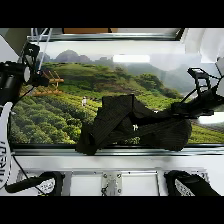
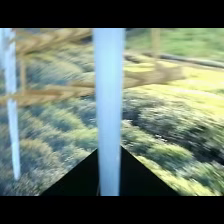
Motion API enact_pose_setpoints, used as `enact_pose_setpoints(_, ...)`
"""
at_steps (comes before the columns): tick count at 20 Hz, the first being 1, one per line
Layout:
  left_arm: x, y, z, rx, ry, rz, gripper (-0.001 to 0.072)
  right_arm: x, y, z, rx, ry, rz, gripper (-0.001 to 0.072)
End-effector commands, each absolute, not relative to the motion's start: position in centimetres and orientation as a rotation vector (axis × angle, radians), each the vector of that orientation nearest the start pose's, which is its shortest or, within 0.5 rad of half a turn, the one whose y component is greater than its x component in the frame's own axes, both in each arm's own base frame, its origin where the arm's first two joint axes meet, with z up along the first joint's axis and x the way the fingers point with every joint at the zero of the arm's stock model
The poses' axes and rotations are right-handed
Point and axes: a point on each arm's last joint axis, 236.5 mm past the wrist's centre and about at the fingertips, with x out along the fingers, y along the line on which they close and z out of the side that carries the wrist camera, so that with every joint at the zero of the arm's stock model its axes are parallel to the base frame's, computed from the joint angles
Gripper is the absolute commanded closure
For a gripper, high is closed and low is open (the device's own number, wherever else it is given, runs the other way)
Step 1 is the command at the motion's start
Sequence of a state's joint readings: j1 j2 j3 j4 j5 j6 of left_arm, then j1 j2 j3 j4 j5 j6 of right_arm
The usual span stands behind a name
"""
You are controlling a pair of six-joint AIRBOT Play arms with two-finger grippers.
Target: Fold the clothes and pants, and hang the long-sleeved shirts on hangers.
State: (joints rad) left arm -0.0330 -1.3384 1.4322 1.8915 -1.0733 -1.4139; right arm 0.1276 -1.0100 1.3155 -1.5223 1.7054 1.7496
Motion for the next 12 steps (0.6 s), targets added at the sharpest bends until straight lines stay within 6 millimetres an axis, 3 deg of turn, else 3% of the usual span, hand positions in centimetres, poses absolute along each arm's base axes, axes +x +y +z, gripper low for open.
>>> enact_pose_setpoints(1,41.5,-4.6,13.2,0.564,0.942,-0.435,0.0691,26.6,4.6,12.0,0.087,1.409,0.025,0.0687)
enact_pose_setpoints(4,34.5,-10.0,13.6,0.677,0.943,-0.891,0.0692,26.6,4.6,12.0,0.087,1.409,0.025,0.0687)
enact_pose_setpoints(5,32.6,-10.0,13.3,0.696,0.983,-0.955,0.0692,26.6,4.6,12.0,0.087,1.409,0.025,0.0687)
enact_pose_setpoints(8,31.2,-8.9,13.3,0.736,1.033,-0.959,0.0692,26.6,4.6,12.0,0.087,1.409,0.025,0.0687)
enact_pose_setpoints(9,29.7,-8.9,13.2,0.781,1.044,-1.038,0.0692,26.6,4.6,12.0,0.087,1.409,0.025,0.0687)
enact_pose_setpoints(12,26.5,-10.7,13.6,0.806,1.009,-1.264,0.0693,26.6,4.6,12.0,0.087,1.409,0.025,0.0687)
